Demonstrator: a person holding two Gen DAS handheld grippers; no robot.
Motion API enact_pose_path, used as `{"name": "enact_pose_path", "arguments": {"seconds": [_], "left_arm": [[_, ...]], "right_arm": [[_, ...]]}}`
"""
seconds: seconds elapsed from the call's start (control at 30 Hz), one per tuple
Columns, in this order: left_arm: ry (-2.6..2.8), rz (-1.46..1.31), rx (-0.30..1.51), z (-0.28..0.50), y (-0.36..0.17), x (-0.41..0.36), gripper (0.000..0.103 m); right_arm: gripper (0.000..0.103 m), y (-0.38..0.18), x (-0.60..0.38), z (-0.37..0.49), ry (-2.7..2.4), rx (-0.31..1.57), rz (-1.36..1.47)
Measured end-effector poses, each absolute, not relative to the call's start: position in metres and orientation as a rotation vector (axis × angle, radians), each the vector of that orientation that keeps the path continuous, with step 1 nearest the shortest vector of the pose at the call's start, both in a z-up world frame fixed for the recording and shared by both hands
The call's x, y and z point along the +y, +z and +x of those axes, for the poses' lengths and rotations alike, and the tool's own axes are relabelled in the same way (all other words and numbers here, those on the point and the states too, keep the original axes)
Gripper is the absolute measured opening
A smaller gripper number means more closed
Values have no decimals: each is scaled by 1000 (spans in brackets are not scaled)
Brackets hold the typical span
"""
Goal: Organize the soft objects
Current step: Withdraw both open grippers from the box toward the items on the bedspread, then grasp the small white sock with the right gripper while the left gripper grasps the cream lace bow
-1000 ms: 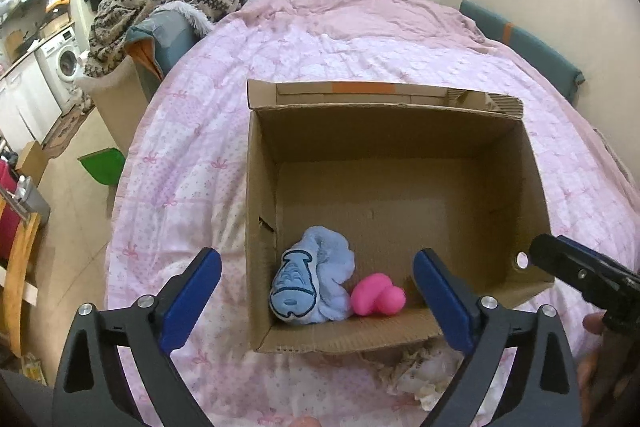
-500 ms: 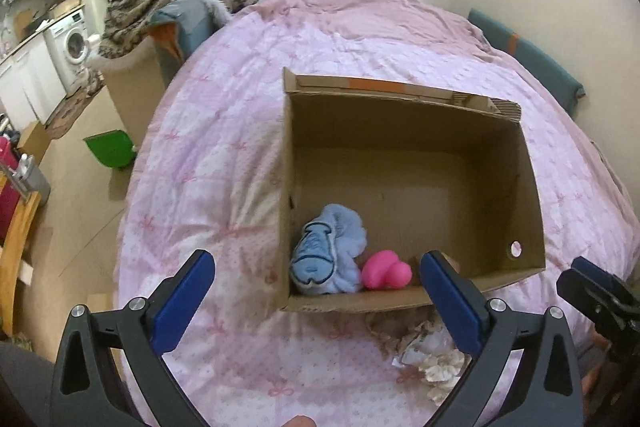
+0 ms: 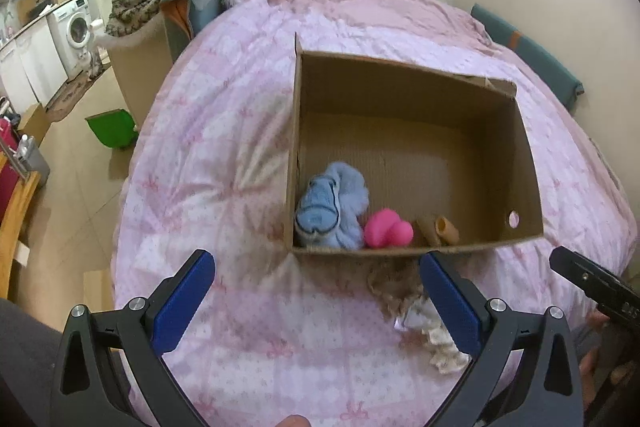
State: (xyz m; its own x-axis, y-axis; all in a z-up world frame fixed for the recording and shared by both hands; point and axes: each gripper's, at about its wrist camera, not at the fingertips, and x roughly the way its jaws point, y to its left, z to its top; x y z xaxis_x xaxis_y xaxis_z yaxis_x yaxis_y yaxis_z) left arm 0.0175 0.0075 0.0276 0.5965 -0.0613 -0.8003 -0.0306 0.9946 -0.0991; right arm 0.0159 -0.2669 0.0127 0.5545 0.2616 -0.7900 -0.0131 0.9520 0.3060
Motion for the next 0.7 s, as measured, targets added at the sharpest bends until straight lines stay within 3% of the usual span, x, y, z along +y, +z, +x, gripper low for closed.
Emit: {"name": "enact_pose_path", "arguments": {"seconds": [0.57, 0.7], "left_arm": [[-5, -64, 1003, 16, 11, 2, 102], [3, -70, 1019, 18, 7, 4, 102]], "right_arm": [[103, -26, -282, 21, 57, 1180, 294], [80, -38, -287, 23, 145, 1245, 417]]}}
